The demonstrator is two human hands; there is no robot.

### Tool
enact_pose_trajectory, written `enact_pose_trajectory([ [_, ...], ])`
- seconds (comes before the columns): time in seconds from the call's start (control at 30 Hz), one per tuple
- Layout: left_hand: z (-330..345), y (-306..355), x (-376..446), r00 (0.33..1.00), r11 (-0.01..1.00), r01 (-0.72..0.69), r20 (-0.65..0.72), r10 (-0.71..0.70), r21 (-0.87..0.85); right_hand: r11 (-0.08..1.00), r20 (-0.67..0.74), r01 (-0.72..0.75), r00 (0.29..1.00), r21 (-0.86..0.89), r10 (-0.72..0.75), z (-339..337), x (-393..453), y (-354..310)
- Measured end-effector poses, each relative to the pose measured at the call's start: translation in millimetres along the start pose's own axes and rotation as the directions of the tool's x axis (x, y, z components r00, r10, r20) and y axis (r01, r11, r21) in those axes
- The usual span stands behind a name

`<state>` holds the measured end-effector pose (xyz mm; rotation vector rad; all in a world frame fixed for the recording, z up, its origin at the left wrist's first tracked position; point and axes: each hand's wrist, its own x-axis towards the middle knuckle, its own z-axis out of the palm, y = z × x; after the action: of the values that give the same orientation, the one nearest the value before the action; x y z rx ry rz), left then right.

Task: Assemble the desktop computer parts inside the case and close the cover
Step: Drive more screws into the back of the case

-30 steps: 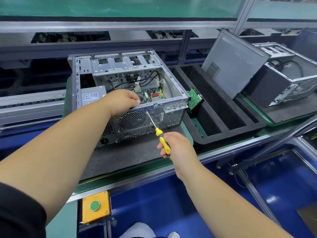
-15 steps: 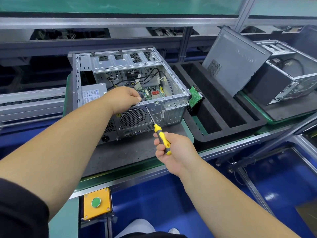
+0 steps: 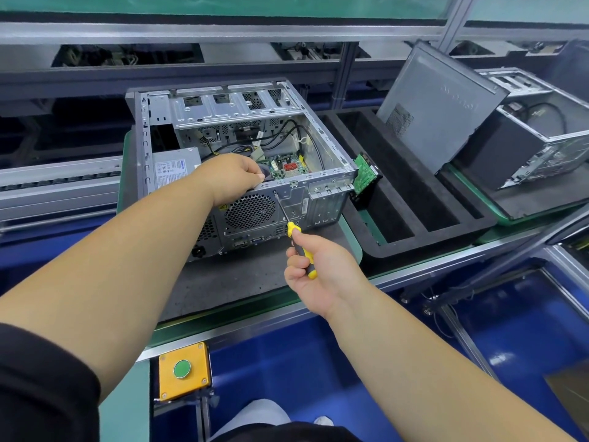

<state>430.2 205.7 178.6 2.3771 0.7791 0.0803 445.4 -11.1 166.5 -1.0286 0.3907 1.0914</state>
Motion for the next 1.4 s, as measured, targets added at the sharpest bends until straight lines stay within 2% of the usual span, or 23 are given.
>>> enact_pose_trajectory([
  [0.3,-0.8,-1.6,-2.0,0.999,0.998,-0.037,0.001,0.037,0.046,0.997,0.002,-0.047,0.999,-0.053,0.048,-4.0,5.4,3.0],
  [0.43,-0.5,-2.6,-2.2,0.999,0.998,-0.039,0.000,0.039,0.057,0.989,-0.022,-0.073,0.997,-0.128,0.071,-5.2,7.6,2.3],
  [0.53,-1.0,-2.5,-1.6,0.999,0.997,-0.043,0.002,0.043,0.062,0.991,-0.002,-0.087,0.996,-0.101,0.087,-3.4,9.0,-0.7],
  [0.67,-1.3,-2.6,-1.0,0.999,0.998,-0.035,0.001,0.035,0.050,0.996,-0.009,-0.031,0.999,-0.086,0.031,-0.8,7.1,0.1],
  [0.97,0.0,-3.5,0.8,1.000,0.999,-0.028,-0.003,0.028,0.046,0.927,-0.044,-0.054,0.998,-0.372,0.040,-0.5,10.0,-2.7],
  [1.1,-0.3,-3.0,1.7,1.000,0.999,-0.025,0.008,0.025,0.026,0.946,-0.017,-0.103,0.995,-0.307,0.103,-1.5,12.0,-10.1],
  [1.23,-0.4,-4.0,1.9,1.000,0.999,-0.023,0.013,0.023,0.024,0.970,-0.048,-0.033,0.999,-0.242,0.022,-1.1,8.9,-9.0],
  [1.4,-0.5,-4.5,2.3,0.999,0.998,-0.034,0.015,0.033,0.048,0.933,-0.131,-0.021,0.991,-0.360,-0.028,-0.1,7.3,-8.9],
])
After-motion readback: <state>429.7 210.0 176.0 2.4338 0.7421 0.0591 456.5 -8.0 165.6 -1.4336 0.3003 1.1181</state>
